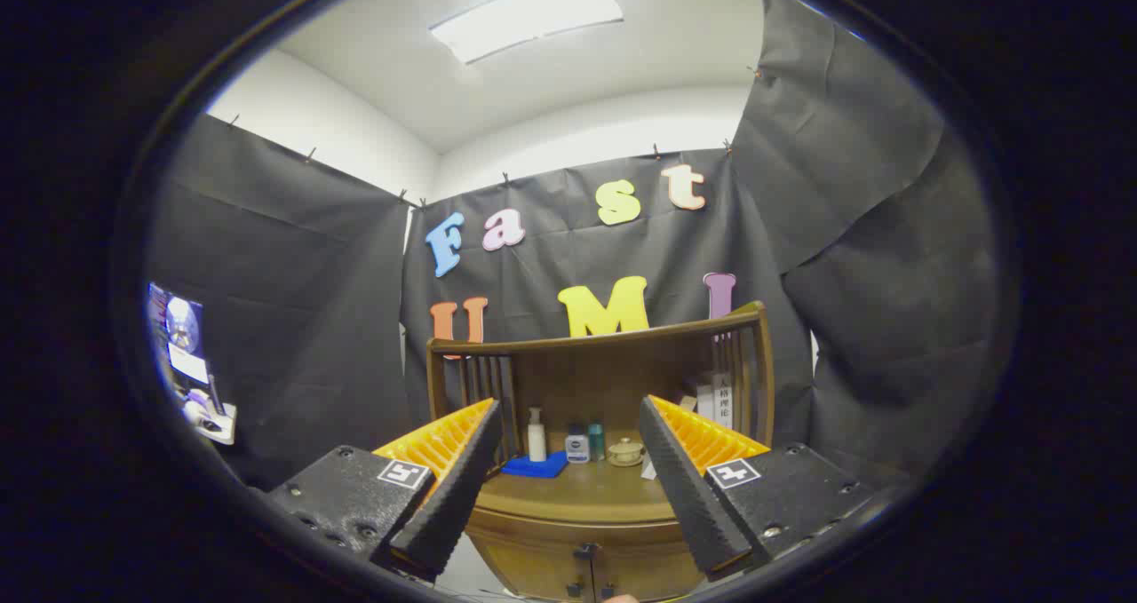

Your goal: Pull open the drawer, take out the items inside it, and place them on the countertop above the cabinet.

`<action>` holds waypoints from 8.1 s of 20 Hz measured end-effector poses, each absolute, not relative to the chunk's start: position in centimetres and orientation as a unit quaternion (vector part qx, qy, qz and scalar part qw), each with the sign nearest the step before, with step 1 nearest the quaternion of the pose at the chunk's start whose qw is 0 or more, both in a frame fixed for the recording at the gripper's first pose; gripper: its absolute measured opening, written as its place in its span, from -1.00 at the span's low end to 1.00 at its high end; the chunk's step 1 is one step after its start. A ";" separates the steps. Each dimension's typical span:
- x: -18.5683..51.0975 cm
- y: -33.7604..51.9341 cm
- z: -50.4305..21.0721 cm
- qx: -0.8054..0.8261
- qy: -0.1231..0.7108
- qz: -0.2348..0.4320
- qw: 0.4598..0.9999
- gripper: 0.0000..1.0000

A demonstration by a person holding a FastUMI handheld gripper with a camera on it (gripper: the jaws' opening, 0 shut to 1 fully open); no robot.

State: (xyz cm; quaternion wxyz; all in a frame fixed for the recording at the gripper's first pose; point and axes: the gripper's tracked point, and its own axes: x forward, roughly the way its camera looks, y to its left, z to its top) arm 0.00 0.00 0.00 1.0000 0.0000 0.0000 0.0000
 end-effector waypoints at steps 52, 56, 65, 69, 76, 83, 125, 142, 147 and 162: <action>14.3 -5.5 -43.2 0.027 0.242 -0.159 0.957 -0.09; 14.3 -5.5 -43.3 0.020 0.236 -0.153 0.959 -0.29; 10.3 -4.6 -42.5 0.012 0.255 -0.140 0.957 -0.39; 7.0 -3.7 -42.0 0.011 0.262 -0.135 0.955 -0.39; 0.3 -2.3 -41.5 0.009 0.282 -0.119 0.952 -0.39; -4.3 -0.4 -41.0 0.014 0.305 -0.088 0.948 -0.39; 4.8 -1.0 -39.9 0.020 0.651 -0.049 0.758 0.09; 6.9 -2.6 -34.7 0.018 0.613 -0.082 0.785 -0.65; 8.1 -2.0 -30.1 0.008 0.594 -0.067 0.801 -0.65; 19.9 -4.6 -24.9 -0.021 0.569 -0.121 0.813 -0.66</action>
